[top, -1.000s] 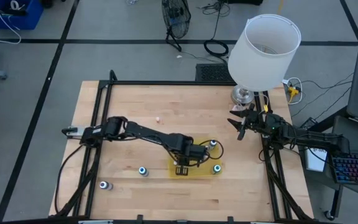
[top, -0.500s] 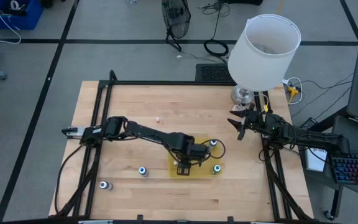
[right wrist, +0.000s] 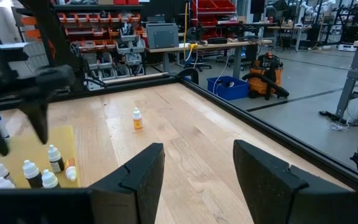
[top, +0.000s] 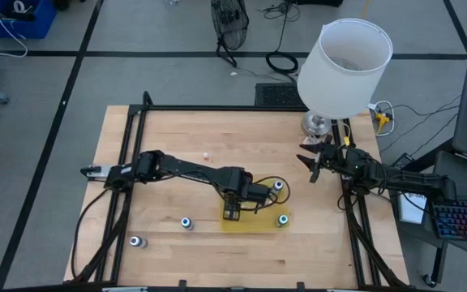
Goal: Pick & Place food coloring
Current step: Put the small orange food coloring bottle into the yellow bin
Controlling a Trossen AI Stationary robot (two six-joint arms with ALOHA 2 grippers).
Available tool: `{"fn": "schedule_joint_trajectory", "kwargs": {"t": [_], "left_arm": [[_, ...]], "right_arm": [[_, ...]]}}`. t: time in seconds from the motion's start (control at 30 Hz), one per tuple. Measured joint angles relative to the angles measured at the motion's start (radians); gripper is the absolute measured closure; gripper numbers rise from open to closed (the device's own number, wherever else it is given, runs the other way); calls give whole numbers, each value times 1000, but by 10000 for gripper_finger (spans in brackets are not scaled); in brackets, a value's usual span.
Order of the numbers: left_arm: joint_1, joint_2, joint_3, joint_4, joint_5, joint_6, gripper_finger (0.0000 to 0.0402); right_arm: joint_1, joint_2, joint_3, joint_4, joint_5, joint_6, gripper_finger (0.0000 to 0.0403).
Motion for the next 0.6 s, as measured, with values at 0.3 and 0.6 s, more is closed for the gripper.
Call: {"fn": "schedule_joint_trajectory", "kwargs": {"t": [0.3,0.6], "left_arm": [[80,-46,-53,-2,-15,-10,167],[123,-274,-210,171,-24,29,167]], "right_arm": [[0,0,0,0,0,0,222],[0,0,0,0,0,0,222]]}}
